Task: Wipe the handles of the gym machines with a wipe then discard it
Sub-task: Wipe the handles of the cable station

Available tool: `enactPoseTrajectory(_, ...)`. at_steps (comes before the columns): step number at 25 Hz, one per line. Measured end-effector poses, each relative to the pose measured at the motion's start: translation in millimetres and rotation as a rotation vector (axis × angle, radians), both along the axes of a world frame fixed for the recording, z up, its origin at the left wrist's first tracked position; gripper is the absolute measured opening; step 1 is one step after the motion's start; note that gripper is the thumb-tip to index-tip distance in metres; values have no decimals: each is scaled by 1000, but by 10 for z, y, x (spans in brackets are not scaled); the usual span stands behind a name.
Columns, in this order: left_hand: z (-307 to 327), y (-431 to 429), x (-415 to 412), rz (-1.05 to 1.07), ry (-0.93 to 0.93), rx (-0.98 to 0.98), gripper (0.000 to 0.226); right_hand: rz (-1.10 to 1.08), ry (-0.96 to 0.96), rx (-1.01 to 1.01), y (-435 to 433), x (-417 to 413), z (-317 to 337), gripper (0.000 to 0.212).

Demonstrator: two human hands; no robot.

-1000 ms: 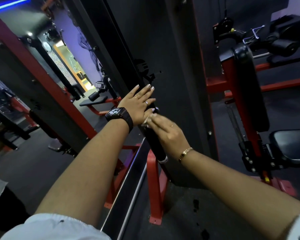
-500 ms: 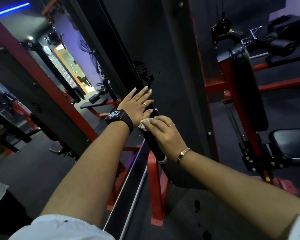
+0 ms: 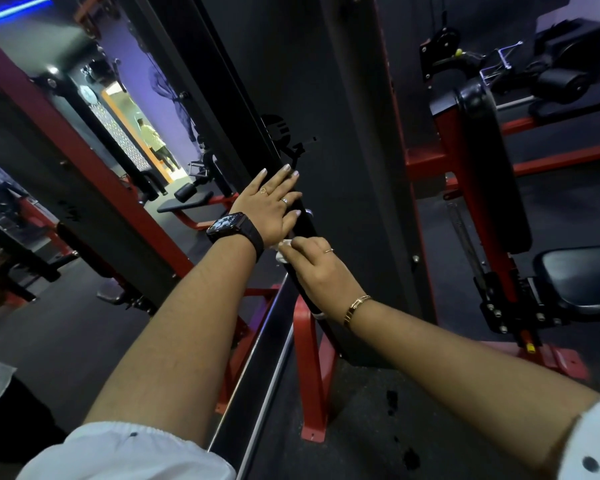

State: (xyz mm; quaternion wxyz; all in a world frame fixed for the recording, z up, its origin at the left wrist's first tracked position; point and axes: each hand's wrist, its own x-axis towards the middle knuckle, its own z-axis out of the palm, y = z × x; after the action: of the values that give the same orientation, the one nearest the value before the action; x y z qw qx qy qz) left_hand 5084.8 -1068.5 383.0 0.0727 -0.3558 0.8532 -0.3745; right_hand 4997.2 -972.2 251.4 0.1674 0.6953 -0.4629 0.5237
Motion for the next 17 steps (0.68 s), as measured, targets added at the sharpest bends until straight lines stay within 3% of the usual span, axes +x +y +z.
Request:
enactPoseTrajectory(5,-50,83,-13,-38,117,173,49,92,312,-57,203,-226,-438,34)
enactPoseTrajectory(7,-81,111,-22,-81,90,208,48,140,264,-4,249,-244,-442,37)
enactPoseTrajectory(9,-97,117,-26,-100,73,231,47,145,89,39,178,-168,-301,46)
enactPoseTrajectory(11,-104,109,-22,-95,93,257,46,115,-15,61,93,-96,-185,41)
enactPoseTrajectory(15,-132,94,-25,-94,129,276,45,105,183,73,199,-161,-483,25)
enactPoseTrajectory(17,-149,96,-17,-96,150,248,45,133,229,87,285,-208,-560,27)
